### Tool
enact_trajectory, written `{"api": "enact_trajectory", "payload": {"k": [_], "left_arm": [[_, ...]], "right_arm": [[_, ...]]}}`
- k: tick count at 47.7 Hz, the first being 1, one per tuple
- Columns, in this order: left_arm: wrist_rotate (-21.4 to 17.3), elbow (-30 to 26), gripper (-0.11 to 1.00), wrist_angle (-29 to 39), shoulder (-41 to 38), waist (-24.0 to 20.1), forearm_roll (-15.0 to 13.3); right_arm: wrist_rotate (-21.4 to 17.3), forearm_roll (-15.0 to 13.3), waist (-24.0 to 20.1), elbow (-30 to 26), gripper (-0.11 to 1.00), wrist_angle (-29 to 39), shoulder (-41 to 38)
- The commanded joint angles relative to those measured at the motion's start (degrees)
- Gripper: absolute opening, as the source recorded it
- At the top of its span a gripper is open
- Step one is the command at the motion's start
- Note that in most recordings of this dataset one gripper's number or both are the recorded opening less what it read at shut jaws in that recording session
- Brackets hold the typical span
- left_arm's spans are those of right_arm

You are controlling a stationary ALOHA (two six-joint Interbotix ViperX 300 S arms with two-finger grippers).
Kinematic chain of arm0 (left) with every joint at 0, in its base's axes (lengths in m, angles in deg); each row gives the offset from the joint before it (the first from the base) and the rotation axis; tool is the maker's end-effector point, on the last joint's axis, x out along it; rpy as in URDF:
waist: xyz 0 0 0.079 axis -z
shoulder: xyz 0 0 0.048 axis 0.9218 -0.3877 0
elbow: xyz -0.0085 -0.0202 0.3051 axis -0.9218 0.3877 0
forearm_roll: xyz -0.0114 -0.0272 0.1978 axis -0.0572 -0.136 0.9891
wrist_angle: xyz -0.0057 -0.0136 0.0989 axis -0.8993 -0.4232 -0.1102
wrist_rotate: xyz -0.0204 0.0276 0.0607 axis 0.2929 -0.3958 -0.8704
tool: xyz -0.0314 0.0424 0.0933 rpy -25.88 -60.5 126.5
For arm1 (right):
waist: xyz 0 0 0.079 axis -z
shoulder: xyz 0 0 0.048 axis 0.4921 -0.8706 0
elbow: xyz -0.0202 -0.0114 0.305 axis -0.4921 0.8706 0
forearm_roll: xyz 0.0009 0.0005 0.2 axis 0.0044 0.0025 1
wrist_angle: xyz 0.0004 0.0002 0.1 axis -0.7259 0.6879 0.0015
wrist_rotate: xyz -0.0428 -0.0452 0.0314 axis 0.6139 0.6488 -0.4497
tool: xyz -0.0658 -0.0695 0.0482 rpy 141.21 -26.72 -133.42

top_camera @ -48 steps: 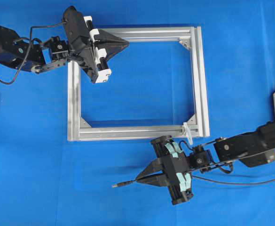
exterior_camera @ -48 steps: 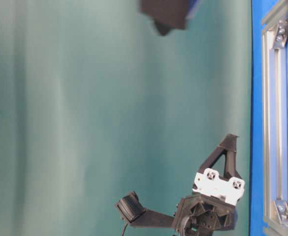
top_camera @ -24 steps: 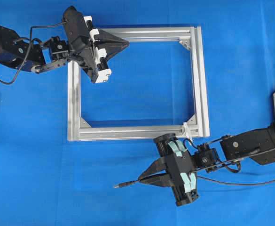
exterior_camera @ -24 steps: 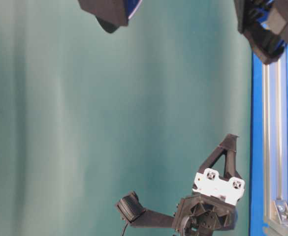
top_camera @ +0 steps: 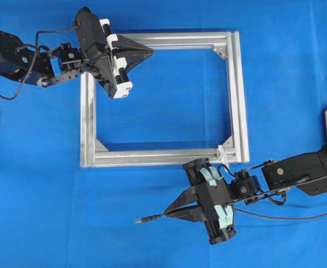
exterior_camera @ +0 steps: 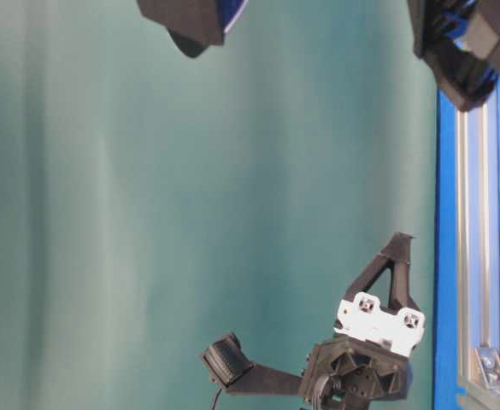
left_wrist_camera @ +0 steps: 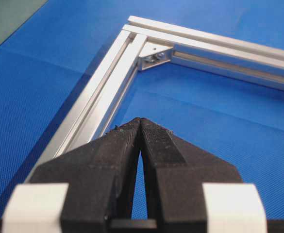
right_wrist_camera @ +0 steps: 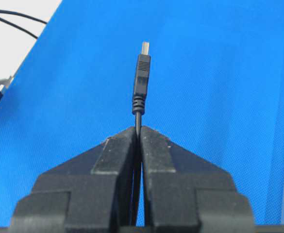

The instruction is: Insert the wire through the string loop located on the right side.

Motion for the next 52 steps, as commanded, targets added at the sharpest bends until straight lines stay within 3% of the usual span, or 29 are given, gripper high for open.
{"api": "enact_trajectory", "payload": {"k": [1, 52], "left_arm": [[-0.1, -0.8, 0.0, -0.3, 1.8, -0.1, 0.1], [-0.1, -0.9, 0.0, -0.3, 1.8, -0.1, 0.1]], "right_arm": [[0.1, -0.1, -0.2, -1.0, -0.04, -0.2, 1.8], [0.1, 0.1, -0.2, 0.4, -0.04, -0.3, 2.5]]}}
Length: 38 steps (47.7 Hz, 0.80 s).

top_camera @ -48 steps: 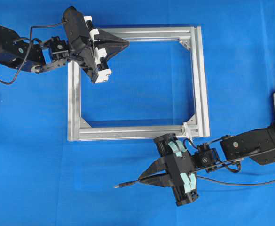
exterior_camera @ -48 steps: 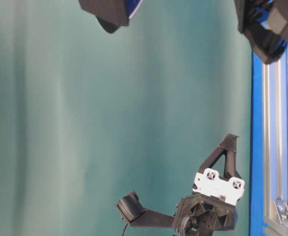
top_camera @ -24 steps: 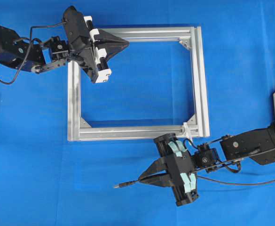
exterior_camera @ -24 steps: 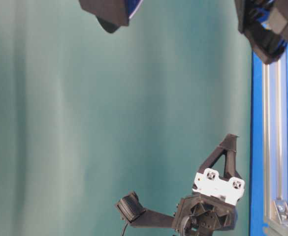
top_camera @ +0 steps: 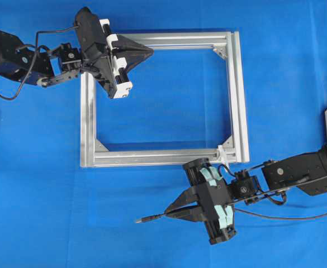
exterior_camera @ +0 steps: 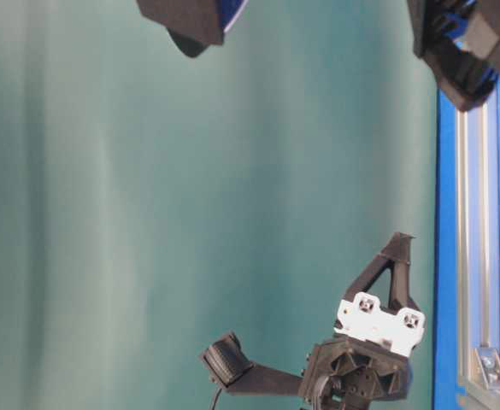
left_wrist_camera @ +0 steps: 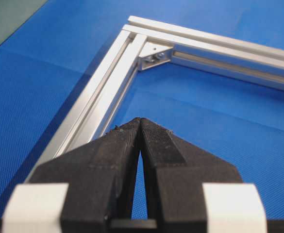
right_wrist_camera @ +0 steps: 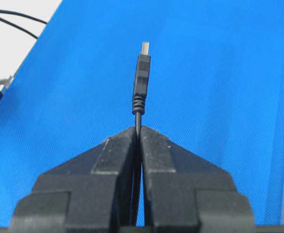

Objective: Insert the wire through the string loop located on the right side.
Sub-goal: 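Lift the cable and carry it right toward the white zip-tie loop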

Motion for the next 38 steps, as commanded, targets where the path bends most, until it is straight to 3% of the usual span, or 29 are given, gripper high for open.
{"api": "enact_trajectory", "payload": {"k": [1, 18, 38], "left_arm": [[-0.1, -0.9, 0.0, -0.3, 1.8, -0.1, 0.1], [-0.1, -0.7, 0.0, -0.3, 1.8, -0.1, 0.1], [-0.1, -0.9, 0.0, -0.4, 1.8, -0.1, 0.2]], "right_arm": [[-0.2, 0.2, -0.2, 0.5, -0.04, -0.4, 2.6], [-0.6, 2.4, -0.5, 12.6, -0.04, -1.9, 10.2], [-0.6, 4.0, -1.9, 30.3, -0.04, -1.3, 27.2]]}}
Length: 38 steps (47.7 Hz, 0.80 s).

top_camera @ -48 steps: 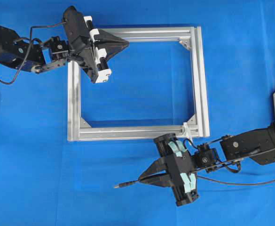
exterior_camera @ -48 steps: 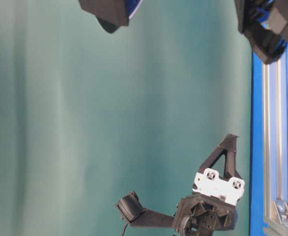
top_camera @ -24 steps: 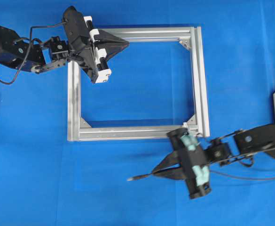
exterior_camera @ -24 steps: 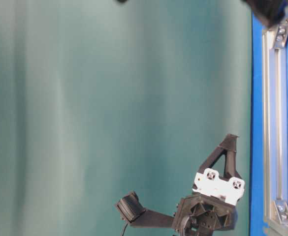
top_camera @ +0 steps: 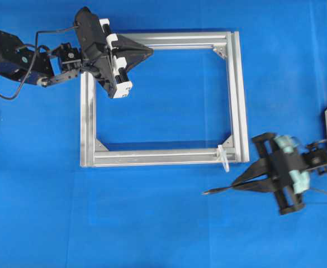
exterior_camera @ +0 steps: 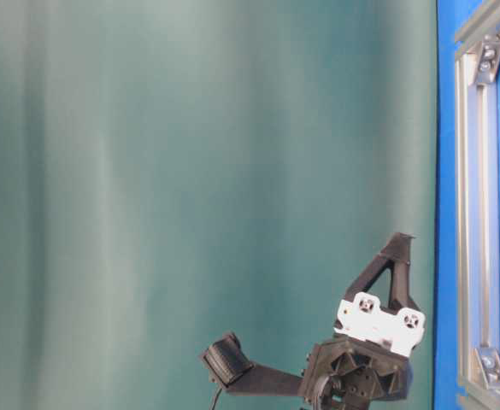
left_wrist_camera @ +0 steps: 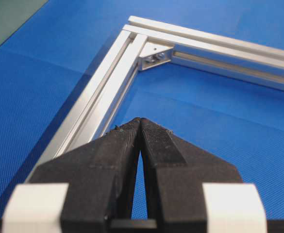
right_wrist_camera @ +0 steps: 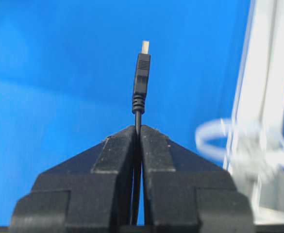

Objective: Insert the wire through the string loop located on the right side.
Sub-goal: 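Lift the cable and carry it right toward the white zip-tie loop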

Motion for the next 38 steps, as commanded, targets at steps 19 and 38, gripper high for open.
{"api": "enact_trajectory", "payload": {"k": [19, 38], "left_arm": [[-0.1, -1.1, 0.0, -0.4, 1.8, -0.1, 0.3], [0.0, -1.2, 0.0, -0.4, 1.7, -0.1, 0.3]], "right_arm": [[0.3, 0.2, -0.2, 9.9, -0.04, 7.1, 17.8], [0.9, 0.0, 4.6, 10.5, -0.04, 5.6, 16.7]]}}
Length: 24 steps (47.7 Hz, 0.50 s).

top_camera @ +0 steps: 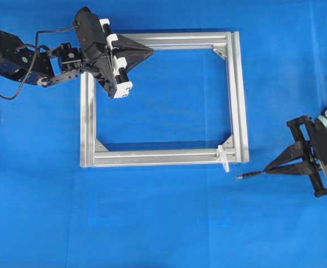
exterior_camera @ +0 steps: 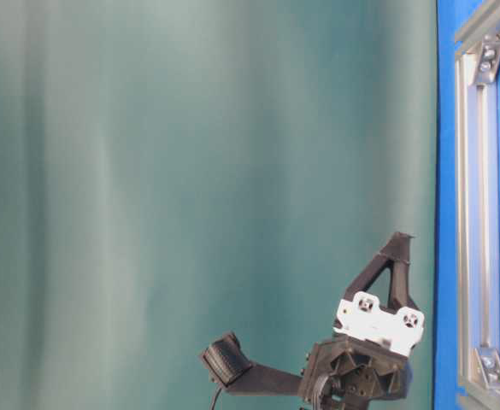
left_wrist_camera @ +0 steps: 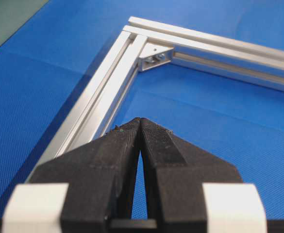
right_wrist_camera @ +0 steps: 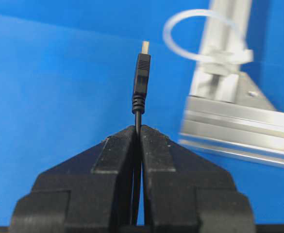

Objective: Insert the wire through the string loop located on the right side.
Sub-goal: 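Lift the cable and carry it right toward the white zip-tie loop, then push the USB plug tip through the white zip-tie loop leftward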

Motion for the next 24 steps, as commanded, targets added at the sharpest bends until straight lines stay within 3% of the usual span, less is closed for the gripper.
{"api": "enact_trajectory", "payload": {"k": [1, 10, 24], "left_arm": [[0.0, -1.1, 0.0, -0.3, 1.7, -0.1, 0.1], [0.0, -1.1, 0.0, -0.3, 1.7, -0.1, 0.2], [0.0, -1.1, 0.0, -0.3, 1.7, -0.1, 0.2]], "right_arm": [[0.3, -0.1, 2.5, -0.3, -0.04, -1.0, -0.2], [0.4, -0.6, 6.9, -0.1, -0.04, -1.8, -0.2], [0.4, -1.1, 7.3, -0.1, -0.04, -1.8, -0.3]]}}
